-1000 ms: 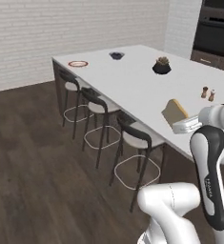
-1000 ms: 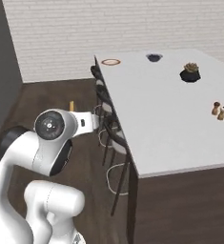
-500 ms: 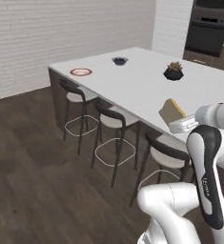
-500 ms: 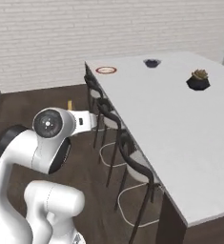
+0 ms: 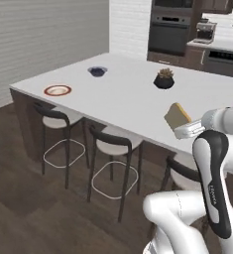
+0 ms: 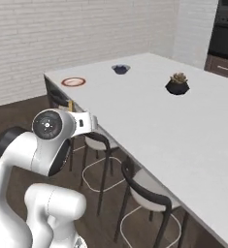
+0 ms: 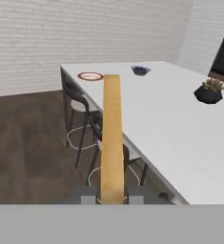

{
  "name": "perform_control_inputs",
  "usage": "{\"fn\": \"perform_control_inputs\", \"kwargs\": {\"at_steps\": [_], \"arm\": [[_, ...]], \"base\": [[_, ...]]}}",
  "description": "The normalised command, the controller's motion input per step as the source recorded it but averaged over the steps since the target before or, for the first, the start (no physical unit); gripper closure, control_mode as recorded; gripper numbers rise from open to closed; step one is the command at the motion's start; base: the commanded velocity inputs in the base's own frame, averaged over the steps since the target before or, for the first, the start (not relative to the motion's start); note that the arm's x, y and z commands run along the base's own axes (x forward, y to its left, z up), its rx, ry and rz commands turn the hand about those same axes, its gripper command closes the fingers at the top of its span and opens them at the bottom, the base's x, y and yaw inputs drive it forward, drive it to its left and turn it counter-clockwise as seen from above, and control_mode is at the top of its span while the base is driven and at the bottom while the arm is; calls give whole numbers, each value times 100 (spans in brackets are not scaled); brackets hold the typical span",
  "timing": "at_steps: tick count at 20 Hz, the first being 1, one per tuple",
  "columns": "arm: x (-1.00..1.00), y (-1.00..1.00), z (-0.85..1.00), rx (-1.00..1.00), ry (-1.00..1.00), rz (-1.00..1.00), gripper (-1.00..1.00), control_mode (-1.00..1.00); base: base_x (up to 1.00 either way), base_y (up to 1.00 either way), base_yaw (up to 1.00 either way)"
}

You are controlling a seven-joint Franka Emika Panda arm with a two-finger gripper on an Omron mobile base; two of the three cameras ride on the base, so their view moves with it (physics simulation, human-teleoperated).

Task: Start the toaster. Once the lever pops up, take the bread to the plate on the dining counter.

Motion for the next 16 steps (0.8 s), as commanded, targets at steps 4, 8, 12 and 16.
{"fn": "perform_control_inputs", "kwargs": {"at_steps": [4,8,12,16], "arm": [[0,0,0,0,0,0,100,100],[0,0,0,0,0,0,100,100],[0,0,0,0,0,0,100,100],[0,0,0,0,0,0,100,100]], "base": [[77,100,-43],[61,100,-37],[43,100,-34],[31,100,-33]]}}
